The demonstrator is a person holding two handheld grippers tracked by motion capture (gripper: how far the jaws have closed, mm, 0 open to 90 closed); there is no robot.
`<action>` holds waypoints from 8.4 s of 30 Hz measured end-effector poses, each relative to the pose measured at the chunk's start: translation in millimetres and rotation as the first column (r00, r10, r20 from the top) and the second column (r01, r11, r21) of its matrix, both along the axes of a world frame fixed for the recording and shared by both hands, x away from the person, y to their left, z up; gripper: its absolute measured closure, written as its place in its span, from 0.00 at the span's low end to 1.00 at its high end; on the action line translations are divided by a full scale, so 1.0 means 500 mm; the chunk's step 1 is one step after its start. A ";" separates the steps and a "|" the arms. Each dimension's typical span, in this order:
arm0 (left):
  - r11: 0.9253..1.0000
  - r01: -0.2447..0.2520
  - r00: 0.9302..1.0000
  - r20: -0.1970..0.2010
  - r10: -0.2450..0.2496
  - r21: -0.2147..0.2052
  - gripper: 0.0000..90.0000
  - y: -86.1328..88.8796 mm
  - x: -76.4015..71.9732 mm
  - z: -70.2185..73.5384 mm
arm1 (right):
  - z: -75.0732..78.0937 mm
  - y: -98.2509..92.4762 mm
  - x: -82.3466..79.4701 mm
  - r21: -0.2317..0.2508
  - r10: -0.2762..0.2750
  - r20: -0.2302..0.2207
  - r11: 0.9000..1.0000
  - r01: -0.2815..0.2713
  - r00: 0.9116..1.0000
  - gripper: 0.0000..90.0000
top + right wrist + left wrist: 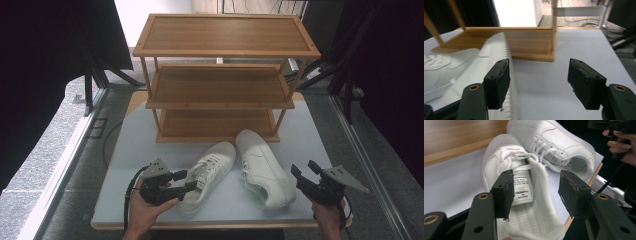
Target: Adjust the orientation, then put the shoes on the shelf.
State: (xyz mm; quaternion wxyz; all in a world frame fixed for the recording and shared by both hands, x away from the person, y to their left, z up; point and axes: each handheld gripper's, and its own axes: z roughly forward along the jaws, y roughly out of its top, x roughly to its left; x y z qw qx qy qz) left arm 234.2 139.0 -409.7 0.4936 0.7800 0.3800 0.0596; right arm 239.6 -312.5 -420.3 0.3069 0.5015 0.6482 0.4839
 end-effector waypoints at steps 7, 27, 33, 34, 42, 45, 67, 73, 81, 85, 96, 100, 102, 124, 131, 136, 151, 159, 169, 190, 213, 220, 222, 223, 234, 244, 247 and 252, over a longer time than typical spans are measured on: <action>0.999 -0.037 0.999 -0.017 0.037 0.002 0.46 0.012 0.003 -0.012 | 0.031 0.018 -0.011 -0.010 0.083 0.024 0.996 -0.083 0.996 0.39; 0.999 -0.044 0.996 -0.074 0.044 0.003 0.46 0.011 0.034 -0.023 | 0.014 0.140 -0.046 -0.125 0.433 -0.216 0.877 -0.465 0.875 0.99; 0.999 -0.044 0.996 -0.080 0.044 -0.004 0.46 0.012 0.035 -0.023 | -0.018 0.132 -0.032 -0.117 0.424 -0.294 0.874 -0.472 0.857 0.99; 0.999 -0.043 0.996 -0.081 0.043 -0.002 0.46 0.012 0.035 -0.024 | -0.018 0.131 -0.030 -0.111 0.424 -0.296 0.875 -0.471 0.856 0.99; 0.999 -0.053 0.994 -0.095 0.052 -0.009 0.46 0.020 0.040 -0.028 | -0.007 0.104 -0.025 -0.078 0.407 -0.273 0.894 -0.441 0.872 0.99; 0.998 -0.058 0.993 -0.099 0.057 -0.012 0.46 0.022 0.041 -0.027 | -0.005 0.090 -0.025 -0.056 0.406 -0.256 0.900 -0.432 0.878 0.99; 0.999 -0.051 0.991 -0.128 0.050 -0.006 0.46 0.014 0.045 -0.040 | -0.026 -0.110 0.000 0.061 0.030 -0.165 0.998 -0.020 0.986 0.99; 0.999 -0.053 0.991 -0.124 0.052 -0.011 0.46 0.017 0.045 -0.038 | 0.011 -0.079 -0.024 0.013 0.052 -0.088 0.999 -0.051 0.995 0.96; 0.999 -0.051 0.991 -0.127 0.049 -0.014 0.46 0.018 0.045 -0.037 | -0.008 0.043 -0.018 -0.150 0.174 -0.192 0.967 -0.204 0.966 0.98; 0.998 -0.057 0.991 -0.124 0.054 -0.015 0.45 0.025 0.046 -0.035 | -0.034 0.052 -0.013 -0.183 0.167 -0.248 0.959 -0.215 0.954 0.99; 0.997 -0.080 0.990 -0.121 0.076 -0.023 0.45 0.041 0.047 -0.032 | -0.032 -0.032 -0.038 -0.117 0.143 -0.295 0.976 -0.184 0.945 0.99; 0.997 -0.078 0.989 -0.127 0.075 -0.018 0.45 0.037 0.049 -0.035 | -0.035 -0.047 -0.040 -0.123 0.142 -0.315 0.974 -0.189 0.938 0.99; 0.997 -0.074 0.989 -0.129 0.071 -0.013 0.45 0.036 0.050 -0.037 | -0.039 -0.047 -0.038 -0.128 0.143 -0.324 0.973 -0.193 0.935 0.99; 0.993 -0.113 0.987 -0.120 0.108 -0.040 0.46 0.054 0.042 -0.044 | 0.005 -0.049 -0.035 -0.030 0.250 -0.134 0.966 -0.256 0.959 0.72; 0.994 -0.105 0.990 -0.098 0.101 -0.034 0.46 0.033 0.038 -0.034 | 0.040 -0.054 -0.021 -0.093 0.214 -0.034 0.972 -0.216 0.976 0.50; 0.995 -0.101 0.992 -0.082 0.100 -0.001 0.45 0.014 0.054 -0.028 | 0.057 -0.086 0.029 -0.133 0.153 -0.045 0.978 -0.158 0.987 0.45; 0.988 -0.119 0.988 -0.088 0.127 0.097 0.49 -0.047 0.119 -0.063 | 0.017 -0.152 0.189 -0.093 0.251 -0.213 0.957 -0.275 0.944 0.44; 0.982 -0.100 0.990 -0.080 0.114 0.158 0.54 -0.065 0.123 -0.072 | -0.027 -0.104 0.231 -0.191 0.253 -0.305 0.928 -0.319 0.918 0.54; 0.977 -0.108 0.992 -0.039 0.117 0.182 0.77 -0.081 0.133 -0.081 | -0.040 -0.097 0.246 -0.271 0.224 -0.314 0.910 -0.313 0.923 0.81; 0.978 -0.143 0.990 -0.028 0.140 -0.149 0.90 0.022 0.065 -0.011 | -0.019 -0.060 0.117 0.063 0.264 -0.116 0.964 -0.258 0.958 0.93; 0.897 -0.155 0.979 0.054 0.194 -0.414 0.89 0.071 0.018 0.077 | 0.044 -0.021 0.044 0.339 0.302 0.087 0.887 -0.313 0.950 0.92; 0.869 -0.152 0.976 0.066 0.207 -0.471 0.89 0.067 0.037 0.103 | 0.089 -0.004 0.052 0.381 0.271 0.141 0.873 -0.305 0.952 0.92; 0.862 -0.159 0.976 0.055 0.210 -0.481 0.89 0.065 0.048 0.111 | 0.105 0.004 0.062 0.398 0.270 0.149 0.864 -0.308 0.951 0.92; 0.860 -0.164 0.975 0.054 0.216 -0.483 0.89 0.064 0.053 0.115 | 0.112 0.011 0.068 0.412 0.264 0.155 0.859 -0.305 0.952 0.92; 0.847 -0.222 0.950 0.087 0.299 -0.483 0.89 0.043 0.110 0.167 | 0.194 0.065 0.135 0.380 0.272 0.133 0.874 -0.303 0.953 0.92; 0.834 -0.290 0.935 0.045 0.351 -0.469 0.89 0.006 0.219 0.205 | 0.261 0.105 0.236 0.371 0.198 0.065 0.905 -0.207 0.978 0.92; 0.827 -0.321 0.923 0.043 0.382 -0.461 0.89 -0.004 0.247 0.209 | 0.265 0.120 0.255 0.352 0.184 0.031 0.918 -0.183 0.982 0.92; 0.812 -0.351 0.918 0.001 0.397 -0.466 0.89 -0.013 0.283 0.211 | 0.260 0.131 0.290 0.382 0.124 -0.006 0.917 -0.112 0.992 0.92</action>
